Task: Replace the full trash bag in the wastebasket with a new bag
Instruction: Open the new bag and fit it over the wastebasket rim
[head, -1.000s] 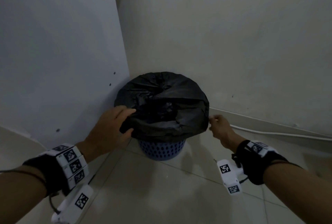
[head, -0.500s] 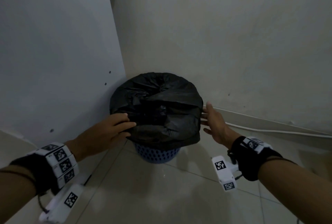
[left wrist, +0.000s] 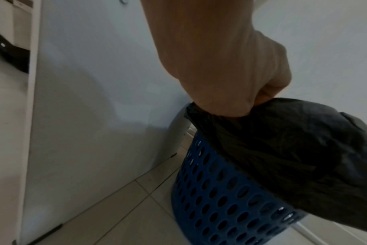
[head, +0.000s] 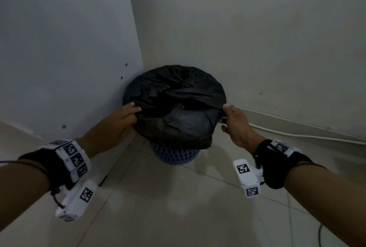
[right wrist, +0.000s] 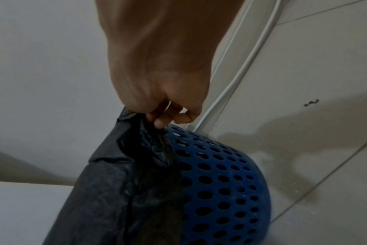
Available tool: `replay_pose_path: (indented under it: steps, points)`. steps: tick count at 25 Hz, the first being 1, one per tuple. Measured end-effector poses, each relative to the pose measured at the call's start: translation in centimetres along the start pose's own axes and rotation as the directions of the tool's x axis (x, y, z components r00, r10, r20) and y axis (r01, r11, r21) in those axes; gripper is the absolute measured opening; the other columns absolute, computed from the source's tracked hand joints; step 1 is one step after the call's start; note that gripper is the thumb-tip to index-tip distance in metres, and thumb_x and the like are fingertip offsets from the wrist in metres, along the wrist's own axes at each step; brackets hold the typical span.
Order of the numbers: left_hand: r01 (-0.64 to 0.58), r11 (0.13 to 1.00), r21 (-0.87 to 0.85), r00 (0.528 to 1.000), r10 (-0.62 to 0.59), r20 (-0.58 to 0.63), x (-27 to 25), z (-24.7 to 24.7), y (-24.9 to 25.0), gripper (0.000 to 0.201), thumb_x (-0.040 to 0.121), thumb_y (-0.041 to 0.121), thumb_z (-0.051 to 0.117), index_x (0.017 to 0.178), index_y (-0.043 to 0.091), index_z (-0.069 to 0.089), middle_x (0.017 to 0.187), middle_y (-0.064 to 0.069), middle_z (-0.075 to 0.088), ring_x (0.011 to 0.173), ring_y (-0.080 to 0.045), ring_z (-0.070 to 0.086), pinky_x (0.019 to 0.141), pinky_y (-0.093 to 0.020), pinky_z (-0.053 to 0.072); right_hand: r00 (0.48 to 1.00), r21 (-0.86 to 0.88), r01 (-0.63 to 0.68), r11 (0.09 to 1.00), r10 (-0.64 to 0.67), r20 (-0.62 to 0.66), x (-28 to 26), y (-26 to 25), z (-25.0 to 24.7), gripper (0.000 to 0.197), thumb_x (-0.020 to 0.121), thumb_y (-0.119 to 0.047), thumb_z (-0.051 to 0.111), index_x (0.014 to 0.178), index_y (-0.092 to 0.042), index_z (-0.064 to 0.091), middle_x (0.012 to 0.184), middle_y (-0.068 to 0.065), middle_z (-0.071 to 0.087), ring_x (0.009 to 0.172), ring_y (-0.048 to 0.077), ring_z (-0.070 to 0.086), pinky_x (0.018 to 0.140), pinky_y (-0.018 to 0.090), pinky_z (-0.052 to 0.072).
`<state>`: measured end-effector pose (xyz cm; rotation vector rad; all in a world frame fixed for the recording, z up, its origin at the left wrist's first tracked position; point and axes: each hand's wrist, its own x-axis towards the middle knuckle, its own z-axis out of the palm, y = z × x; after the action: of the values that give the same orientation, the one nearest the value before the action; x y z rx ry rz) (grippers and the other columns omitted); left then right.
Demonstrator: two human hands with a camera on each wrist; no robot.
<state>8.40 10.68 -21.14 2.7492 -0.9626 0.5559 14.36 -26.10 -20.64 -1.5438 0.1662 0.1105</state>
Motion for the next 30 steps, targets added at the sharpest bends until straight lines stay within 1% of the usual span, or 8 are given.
replay_pose_path:
  steps: [4, 8, 12, 15, 17, 24, 27, 30]
  points:
    - [0.173, 0.978, -0.112, 0.983, -0.179, -0.040, 0.2, 0.2, 0.8, 0.032, 0.099, 0.016, 0.039, 0.107, -0.009, 0.058, 0.140, -0.012, 0.048, 0.138, -0.024, 0.034, 0.115, -0.014, 0.021, 0.999, -0.145, -0.042, 0.988, 0.040, -0.013, 0.0, 2.1, -0.5, 0.036, 0.103, -0.026, 0.036, 0.075, -0.017, 0.056, 0.073, 0.004, 0.058, 0.063, 0.016, 0.050, 0.048, 0.021, 0.027]
    - [0.344, 0.908, -0.238, 0.920, -0.377, -0.106, 0.5, 0.5, 2.0, 0.011, 0.086, -0.008, 0.059, 0.080, -0.003, 0.051, 0.132, -0.017, 0.049, 0.133, -0.034, 0.041, 0.105, -0.042, 0.040, 0.994, -0.238, -0.108, 0.965, 0.100, -0.044, 0.4, 2.1, -1.8, 0.030, 0.102, -0.026, 0.041, 0.083, -0.013, 0.060, 0.075, 0.004, 0.057, 0.062, 0.014, 0.048, 0.044, 0.020, 0.029]
    - [0.598, 0.561, -0.572, 0.624, -0.774, -0.107, 2.4, 0.4, 3.6, 0.026, 0.084, 0.021, 0.057, 0.065, 0.011, 0.043, 0.075, -0.006, 0.046, 0.076, -0.024, 0.050, 0.066, -0.036, 0.041, 0.984, -0.375, -0.047, 0.926, -0.021, -0.174, 1.7, 0.5, -2.2, 0.019, 0.096, -0.017, 0.050, 0.091, -0.001, 0.057, 0.075, 0.012, 0.051, 0.062, 0.020, 0.044, 0.051, 0.024, 0.034]
    - [0.638, 0.232, -0.734, 0.443, -0.890, 0.103, 3.5, 0.4, 2.3, 0.053, 0.071, 0.063, 0.067, 0.070, 0.012, 0.053, 0.073, -0.009, 0.060, 0.073, -0.027, 0.061, 0.069, -0.043, 0.053, 0.955, -0.298, 0.019, 0.954, -0.105, -0.276, 1.9, -1.5, -1.8, 0.022, 0.096, -0.021, 0.048, 0.105, -0.003, 0.057, 0.084, 0.009, 0.054, 0.077, 0.022, 0.051, 0.062, 0.027, 0.040]
    - [0.619, 0.092, -0.780, 0.381, -0.904, 0.195, 3.7, 0.5, 1.6, 0.057, 0.065, 0.064, 0.072, 0.078, 0.009, 0.063, 0.085, -0.013, 0.069, 0.080, -0.028, 0.067, 0.080, -0.048, 0.058, 0.968, -0.223, 0.046, 0.974, -0.099, -0.230, 2.2, -2.8, -1.1, 0.049, 0.094, -0.041, 0.050, 0.096, 0.006, 0.059, 0.084, 0.010, 0.053, 0.077, 0.022, 0.050, 0.068, 0.034, 0.039]
    - [0.520, -0.113, -0.847, 0.493, -0.770, 0.405, 3.0, 0.6, 3.0, 0.026, 0.094, 0.028, 0.060, 0.090, 0.002, 0.060, 0.090, -0.017, 0.066, 0.088, -0.028, 0.064, 0.083, -0.039, 0.056, 0.979, -0.061, -0.002, 0.998, -0.011, -0.205, 1.3, -1.9, -0.5, 0.042, 0.099, -0.032, 0.050, 0.059, -0.017, 0.045, 0.065, 0.009, 0.045, 0.062, 0.020, 0.041, 0.062, 0.035, 0.037]
    - [0.614, -0.156, -0.774, 0.476, -0.710, 0.520, 2.4, 0.3, 2.2, 0.022, 0.095, 0.020, 0.058, 0.095, -0.002, 0.061, 0.095, -0.020, 0.066, 0.087, -0.029, 0.064, 0.076, -0.034, 0.060, 0.979, -0.164, -0.007, 0.986, -0.027, -0.204, 0.4, -1.4, -2.3, 0.039, 0.098, -0.025, 0.047, 0.060, -0.016, 0.042, 0.064, 0.011, 0.039, 0.063, 0.020, 0.038, 0.063, 0.036, 0.034]
    - [0.693, -0.009, -0.721, 0.456, -0.770, 0.448, 3.3, -0.5, 1.8, 0.017, 0.091, 0.018, 0.063, 0.080, 0.006, 0.058, 0.084, -0.014, 0.062, 0.082, -0.029, 0.061, 0.071, -0.037, 0.054, 0.985, -0.143, -0.118, 0.983, 0.098, -0.139, -1.1, -2.3, -3.4, 0.024, 0.098, -0.034, 0.045, 0.085, -0.015, 0.053, 0.079, 0.010, 0.051, 0.069, 0.020, 0.051, 0.063, 0.032, 0.038]
